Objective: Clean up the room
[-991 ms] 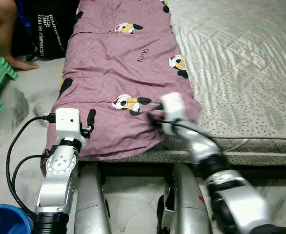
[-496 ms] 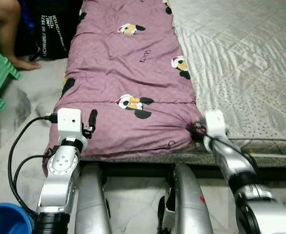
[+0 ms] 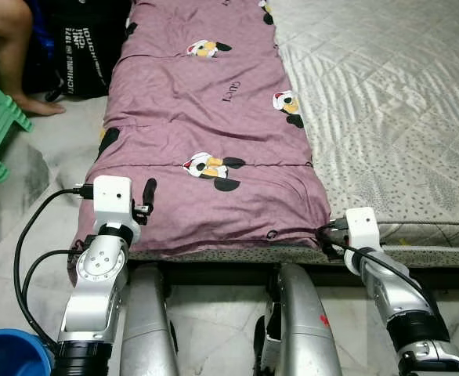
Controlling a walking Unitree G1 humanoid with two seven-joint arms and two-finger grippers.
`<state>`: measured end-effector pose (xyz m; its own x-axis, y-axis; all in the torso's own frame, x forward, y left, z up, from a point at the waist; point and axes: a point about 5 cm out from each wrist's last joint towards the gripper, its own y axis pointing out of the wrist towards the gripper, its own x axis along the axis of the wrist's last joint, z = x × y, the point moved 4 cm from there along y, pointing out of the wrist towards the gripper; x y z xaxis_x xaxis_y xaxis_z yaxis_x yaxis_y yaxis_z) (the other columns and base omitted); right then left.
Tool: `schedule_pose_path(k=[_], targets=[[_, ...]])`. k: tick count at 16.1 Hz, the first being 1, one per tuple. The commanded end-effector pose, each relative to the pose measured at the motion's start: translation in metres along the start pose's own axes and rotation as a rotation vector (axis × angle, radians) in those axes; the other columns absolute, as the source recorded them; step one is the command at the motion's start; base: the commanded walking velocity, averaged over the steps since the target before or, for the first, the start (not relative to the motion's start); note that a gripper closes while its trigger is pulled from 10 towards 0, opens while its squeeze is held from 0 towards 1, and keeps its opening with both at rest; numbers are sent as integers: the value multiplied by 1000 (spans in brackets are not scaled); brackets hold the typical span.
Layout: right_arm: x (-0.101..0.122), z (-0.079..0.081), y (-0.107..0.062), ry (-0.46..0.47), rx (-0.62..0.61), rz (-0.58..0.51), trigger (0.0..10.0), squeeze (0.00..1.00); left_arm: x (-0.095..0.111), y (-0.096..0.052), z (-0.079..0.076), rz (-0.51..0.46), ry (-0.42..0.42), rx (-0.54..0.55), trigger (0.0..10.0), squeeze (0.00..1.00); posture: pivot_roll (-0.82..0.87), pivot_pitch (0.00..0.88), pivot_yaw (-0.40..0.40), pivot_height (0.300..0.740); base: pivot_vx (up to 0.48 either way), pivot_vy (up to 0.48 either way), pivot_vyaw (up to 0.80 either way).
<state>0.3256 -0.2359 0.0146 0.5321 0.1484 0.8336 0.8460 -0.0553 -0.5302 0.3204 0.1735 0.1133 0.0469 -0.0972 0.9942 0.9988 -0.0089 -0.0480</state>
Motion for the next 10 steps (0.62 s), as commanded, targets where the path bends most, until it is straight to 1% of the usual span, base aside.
schedule_pose_path(k=[1, 2, 3, 4, 5, 6, 7, 8, 9, 10], targets=[[32, -19, -3, 0, -101, -104, 10000, 541, -3, 1, 1, 11, 15, 0, 10000, 0, 10, 111, 2, 546, 0, 0, 0], [53, -27, -5, 14, -168, -177, 10000, 490, -2, 1, 2, 9, 16, -1, 10000, 0, 11, 109, 2, 546, 0, 0, 0], [53, -27, -5, 14, -168, -177, 10000, 490, -2, 1, 2, 9, 16, -1, 10000, 0, 11, 109, 2, 546, 0, 0, 0], [72, -29, -9, 35, -202, -252, 10000, 322, -2, 2, 2, 8, 16, 0, 10000, 0, 11, 109, 2, 546, 0, 0, 0], [102, -27, -18, 66, -225, -381, 10000, 322, -2, 2, 2, 6, 16, 2, 10000, 0, 12, 106, 1, 546, 0, 0, 0], [119, -24, -22, 94, -225, -460, 10000, 294, -1, 1, 2, 4, 15, 2, 10000, 0, 12, 106, 1, 546, 0, 0, 0], [119, -24, -22, 94, -225, -460, 10000, 294, -1, 1, 2, 4, 15, 2, 10000, 0, 12, 106, 1, 546, 0, 0, 0], [141, -10, -27, 147, -170, -567, 10000, 0, -1, 1, 2, 2, 13, 4, 10000, 0, 12, 106, 1, 546, 0, 0, 0], [155, 28, -24, 165, -18, -603, 10000, 0, 0, 0, 2, 0, 12, 6, 10000, 0, 20, 111, 0, 546, 0, 0, 0], [147, 42, -16, 133, 32, -554, 10000, 0, 0, 1, 2, -1, 11, 6, 10000, 0, 18, 117, -1, 546, 0, 0, 0]])
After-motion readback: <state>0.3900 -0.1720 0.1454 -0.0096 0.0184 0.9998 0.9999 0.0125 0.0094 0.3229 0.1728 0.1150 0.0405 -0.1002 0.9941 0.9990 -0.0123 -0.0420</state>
